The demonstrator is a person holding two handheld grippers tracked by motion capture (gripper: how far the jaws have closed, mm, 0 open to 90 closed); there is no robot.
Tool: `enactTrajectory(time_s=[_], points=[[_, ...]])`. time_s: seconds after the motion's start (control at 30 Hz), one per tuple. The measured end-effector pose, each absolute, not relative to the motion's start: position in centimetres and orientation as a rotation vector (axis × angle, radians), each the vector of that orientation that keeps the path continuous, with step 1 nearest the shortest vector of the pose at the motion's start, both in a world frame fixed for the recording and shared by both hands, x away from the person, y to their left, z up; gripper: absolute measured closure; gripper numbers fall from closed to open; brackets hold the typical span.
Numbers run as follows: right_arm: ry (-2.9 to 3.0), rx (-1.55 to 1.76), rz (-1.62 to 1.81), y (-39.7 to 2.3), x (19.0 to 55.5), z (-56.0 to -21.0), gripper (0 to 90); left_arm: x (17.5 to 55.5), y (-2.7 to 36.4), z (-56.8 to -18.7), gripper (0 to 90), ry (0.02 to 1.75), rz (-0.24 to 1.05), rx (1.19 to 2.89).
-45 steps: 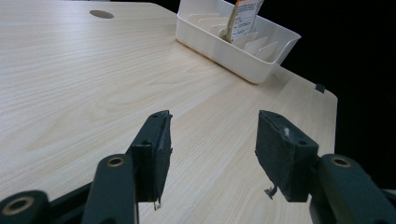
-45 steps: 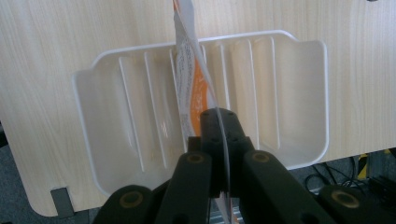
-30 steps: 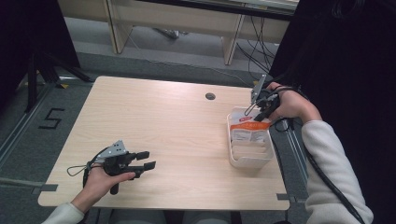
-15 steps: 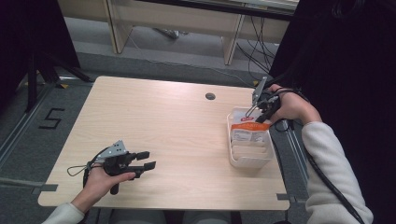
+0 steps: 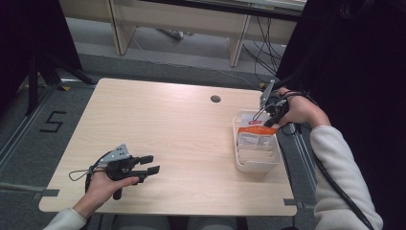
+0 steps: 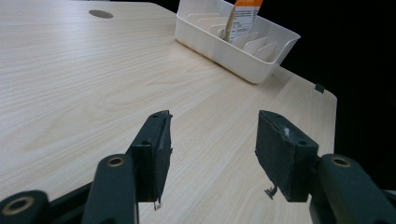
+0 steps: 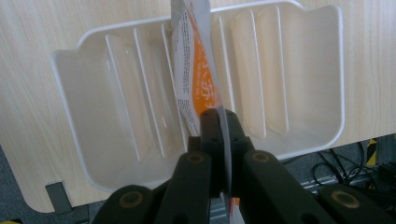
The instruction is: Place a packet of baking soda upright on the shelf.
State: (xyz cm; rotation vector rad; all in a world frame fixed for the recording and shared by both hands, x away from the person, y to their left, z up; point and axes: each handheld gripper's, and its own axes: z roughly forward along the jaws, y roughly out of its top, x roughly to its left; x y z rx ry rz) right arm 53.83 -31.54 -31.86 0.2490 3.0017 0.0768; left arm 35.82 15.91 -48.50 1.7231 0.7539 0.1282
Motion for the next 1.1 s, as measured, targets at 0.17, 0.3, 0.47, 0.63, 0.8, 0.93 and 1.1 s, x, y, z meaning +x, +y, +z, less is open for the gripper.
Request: enactTrajectory(time_s=[0.17,0.3,0.47,0.63,0.8,0.93,1.1], points=[[2.993,0.301,0.050,-31.4,53.8,-31.9,87.6,35.8,15.9,-48.5,44.8,0.752,0.129,1.724],[2.994,0.331,0.053,-31.2,53.7,-32.3,77.8,35.8,15.9,-48.5,44.8,0.751,0.128,1.723],[2.982,0.340,0.058,-31.1,53.7,-32.4,67.9,35.9,15.9,-48.6,44.9,0.750,0.120,1.720],[2.965,0.363,0.071,-30.7,53.3,-32.0,61.7,35.8,15.8,-48.5,44.8,0.755,0.125,1.724],[2.941,0.373,0.066,-30.4,53.0,-31.8,58.8,35.8,15.8,-48.5,44.8,0.755,0.125,1.724],[2.928,0.388,0.072,-30.3,52.8,-31.8,57.7,35.9,15.8,-48.6,44.7,0.756,0.125,1.724],[2.924,0.385,0.076,-30.1,52.7,-31.8,56.6,35.8,15.8,-48.5,44.7,0.756,0.126,1.724]])
